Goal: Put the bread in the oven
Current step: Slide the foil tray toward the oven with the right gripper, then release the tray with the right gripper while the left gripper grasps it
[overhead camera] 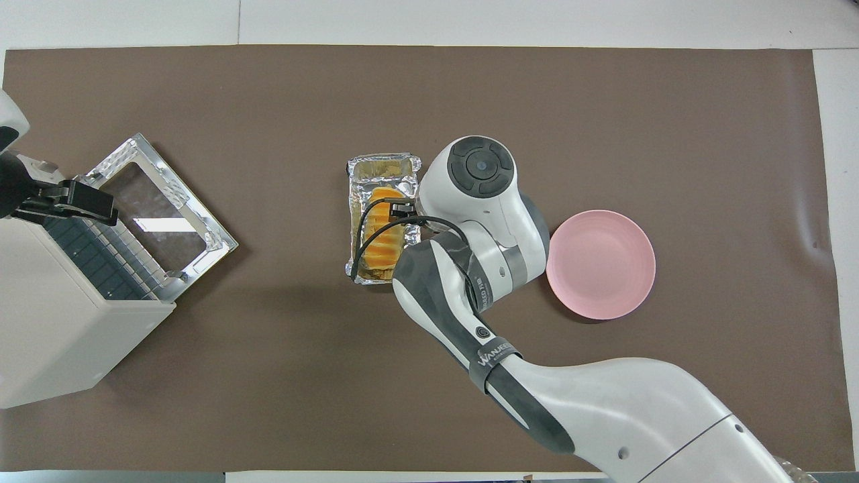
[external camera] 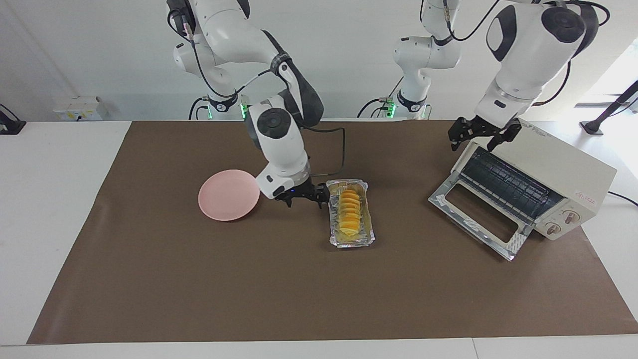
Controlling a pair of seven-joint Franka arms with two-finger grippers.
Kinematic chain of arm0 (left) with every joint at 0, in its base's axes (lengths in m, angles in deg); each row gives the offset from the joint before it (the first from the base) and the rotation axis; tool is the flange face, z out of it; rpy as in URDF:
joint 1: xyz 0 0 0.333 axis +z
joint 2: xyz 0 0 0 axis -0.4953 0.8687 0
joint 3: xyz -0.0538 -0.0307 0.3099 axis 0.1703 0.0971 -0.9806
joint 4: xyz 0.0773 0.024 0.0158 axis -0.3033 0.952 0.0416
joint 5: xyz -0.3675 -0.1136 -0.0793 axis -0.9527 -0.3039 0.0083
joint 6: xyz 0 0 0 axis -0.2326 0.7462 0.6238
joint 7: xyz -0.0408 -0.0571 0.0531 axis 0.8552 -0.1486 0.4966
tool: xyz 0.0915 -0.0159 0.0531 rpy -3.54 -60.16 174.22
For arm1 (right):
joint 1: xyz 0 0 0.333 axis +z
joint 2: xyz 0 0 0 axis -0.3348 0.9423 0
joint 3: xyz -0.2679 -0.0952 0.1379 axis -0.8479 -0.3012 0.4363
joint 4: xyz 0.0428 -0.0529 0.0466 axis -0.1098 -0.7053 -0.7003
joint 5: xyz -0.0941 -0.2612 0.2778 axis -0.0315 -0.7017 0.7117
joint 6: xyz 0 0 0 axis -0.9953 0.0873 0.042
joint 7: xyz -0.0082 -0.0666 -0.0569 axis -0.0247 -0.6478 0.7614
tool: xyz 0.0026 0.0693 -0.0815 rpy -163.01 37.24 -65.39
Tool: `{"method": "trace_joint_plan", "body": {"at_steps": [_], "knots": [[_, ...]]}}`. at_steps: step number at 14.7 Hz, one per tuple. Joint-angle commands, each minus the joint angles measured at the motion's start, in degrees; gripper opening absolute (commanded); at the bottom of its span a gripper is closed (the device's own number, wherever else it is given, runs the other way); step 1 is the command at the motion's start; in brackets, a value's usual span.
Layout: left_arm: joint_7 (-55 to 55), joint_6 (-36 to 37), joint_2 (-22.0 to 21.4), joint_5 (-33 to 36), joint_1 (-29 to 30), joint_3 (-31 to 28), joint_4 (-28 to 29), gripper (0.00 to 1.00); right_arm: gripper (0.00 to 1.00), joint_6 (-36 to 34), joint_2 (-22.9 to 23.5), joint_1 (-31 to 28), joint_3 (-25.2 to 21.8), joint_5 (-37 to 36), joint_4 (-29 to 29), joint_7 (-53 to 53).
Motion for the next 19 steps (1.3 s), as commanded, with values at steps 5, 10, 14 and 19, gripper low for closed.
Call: {"method": "trace_joint_plan", "body": {"at_steps": [5,10,14,19], "knots": [[-23.01,-9.96,10.75,-0.73,-18.10,-0.77,-1.41,1.00,1.00,-9.40,-7.60,-13.64,0.27,-2.14,-1.53,24.51],[-29.00,-13.67,19.80,-0.91,-24.98,-0.77,-5.88,1.00,1.00,-12.74,-9.80,-21.47,0.27,-2.94,-1.62,37.44],[-30.94,-13.40,30.71,-1.44,-27.61,-1.12,-14.77,1.00,1.00,-17.22,-13.04,-25.43,0.27,-4.25,-1.62,45.01],[-30.86,-15.60,32.30,0.05,-28.50,-1.04,-14.51,0.79,1.00,-26.35,-19.72,-26.75,0.27,-9.62,-1.79,48.36]]}}
